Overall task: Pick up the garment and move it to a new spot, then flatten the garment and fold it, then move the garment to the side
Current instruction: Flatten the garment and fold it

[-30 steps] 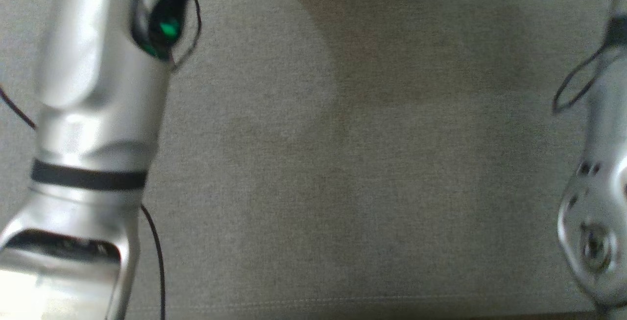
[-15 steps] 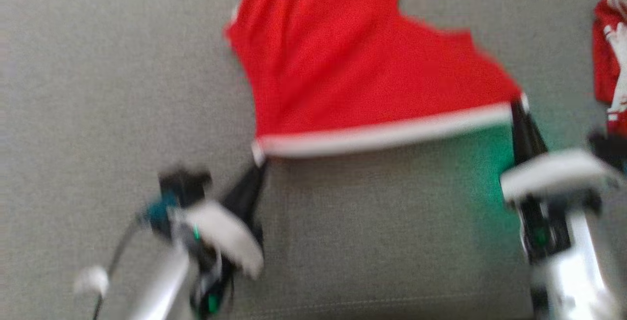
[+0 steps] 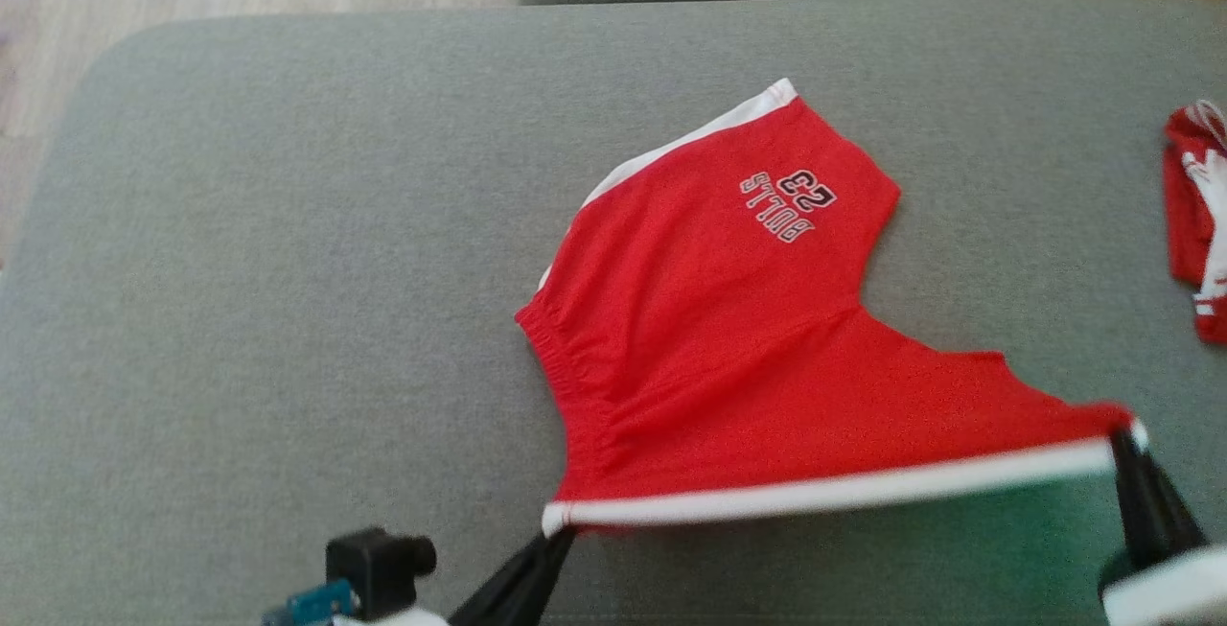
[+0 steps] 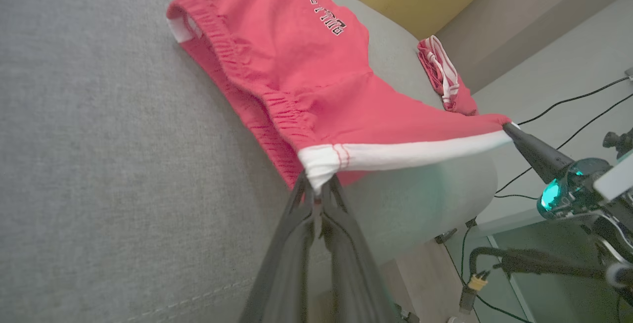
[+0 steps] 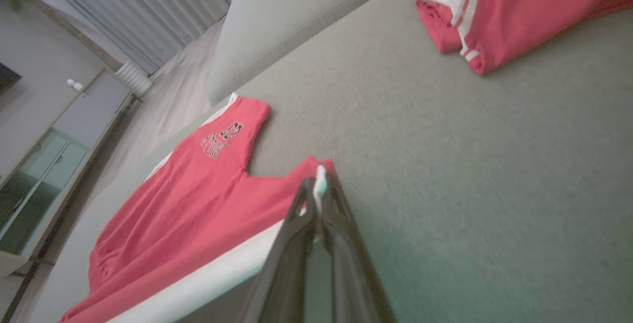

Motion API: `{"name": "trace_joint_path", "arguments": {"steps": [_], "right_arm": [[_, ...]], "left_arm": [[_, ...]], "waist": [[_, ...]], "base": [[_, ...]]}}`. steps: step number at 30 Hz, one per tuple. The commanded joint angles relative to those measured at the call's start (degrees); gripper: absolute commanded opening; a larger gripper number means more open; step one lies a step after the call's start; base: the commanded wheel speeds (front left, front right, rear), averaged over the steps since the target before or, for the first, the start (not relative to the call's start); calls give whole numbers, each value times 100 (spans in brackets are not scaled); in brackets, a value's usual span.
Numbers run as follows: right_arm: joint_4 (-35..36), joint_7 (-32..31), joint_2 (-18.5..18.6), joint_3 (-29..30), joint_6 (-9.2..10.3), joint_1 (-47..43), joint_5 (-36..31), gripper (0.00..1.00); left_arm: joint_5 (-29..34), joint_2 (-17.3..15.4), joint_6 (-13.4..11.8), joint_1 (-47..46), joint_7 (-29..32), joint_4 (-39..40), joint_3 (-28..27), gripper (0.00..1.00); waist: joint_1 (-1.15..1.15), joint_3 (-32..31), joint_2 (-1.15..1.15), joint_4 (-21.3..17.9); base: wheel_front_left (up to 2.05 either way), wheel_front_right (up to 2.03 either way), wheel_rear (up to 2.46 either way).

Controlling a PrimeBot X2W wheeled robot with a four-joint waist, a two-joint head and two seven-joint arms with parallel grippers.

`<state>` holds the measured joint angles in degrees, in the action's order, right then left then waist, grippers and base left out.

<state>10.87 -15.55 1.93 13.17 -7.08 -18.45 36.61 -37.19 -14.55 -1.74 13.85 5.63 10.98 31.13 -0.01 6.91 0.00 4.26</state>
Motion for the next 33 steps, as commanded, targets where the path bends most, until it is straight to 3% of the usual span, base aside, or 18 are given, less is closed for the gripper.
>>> {"name": "trace_joint_path", "arguments": {"steps": [1,8,15,23,33], "right_arm": [[260,-90,95,-61,-41,534,-75,0],[-86,-981,95,-7,-41,2538,-825,0],[-1319,-1911,301,49,-41,4564,-1525,0],[-2706,-2337,498,60,-41,5894,-1983,0],[-3634,-2309,652,34,-41,6639,-2278,0]], "left_arm": [[-4,-42,-56,-312,33,252,-215,0],[-417,598,-139,-1202,182,424,-340,0],[-546,1046,-339,-2583,202,-470,-405,0],[-829,1162,-420,-3748,-198,-1759,-36,0],[-1441,1166,-497,-4279,-725,-2354,658,0]], "waist": [[1,25,0,72],[1,620,0,589],[1,1338,0,1186],[1,1722,0,1563],[1,1775,0,1712]], "base": [[0,0,0],[0,0,0],[0,0,0],[0,0,0],[0,0,0]]}}
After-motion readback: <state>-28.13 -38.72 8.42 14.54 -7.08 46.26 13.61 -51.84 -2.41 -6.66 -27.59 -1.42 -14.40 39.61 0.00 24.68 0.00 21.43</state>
